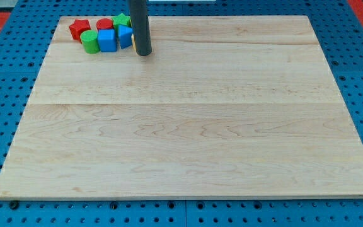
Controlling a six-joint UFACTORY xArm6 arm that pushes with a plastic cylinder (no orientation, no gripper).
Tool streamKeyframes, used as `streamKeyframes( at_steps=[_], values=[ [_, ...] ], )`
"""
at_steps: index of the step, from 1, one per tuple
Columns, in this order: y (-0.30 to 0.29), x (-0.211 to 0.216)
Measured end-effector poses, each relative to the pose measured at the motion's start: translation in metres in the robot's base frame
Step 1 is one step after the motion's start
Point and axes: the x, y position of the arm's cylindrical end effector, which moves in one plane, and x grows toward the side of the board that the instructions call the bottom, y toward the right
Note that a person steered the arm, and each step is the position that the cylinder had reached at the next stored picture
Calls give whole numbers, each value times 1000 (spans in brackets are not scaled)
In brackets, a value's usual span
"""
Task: Separate the hexagon from group of blocks
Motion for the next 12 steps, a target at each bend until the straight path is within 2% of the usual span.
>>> streamKeyframes(
  at_steps=[1, 2, 3, 4, 5, 6, 7, 8, 12],
  values=[
    [13, 9],
    [78, 8],
    [101, -68],
    [94, -112],
    [23, -113],
    [-17, -107],
    [-15, -44],
    [18, -10],
    [37, -14]
  ],
)
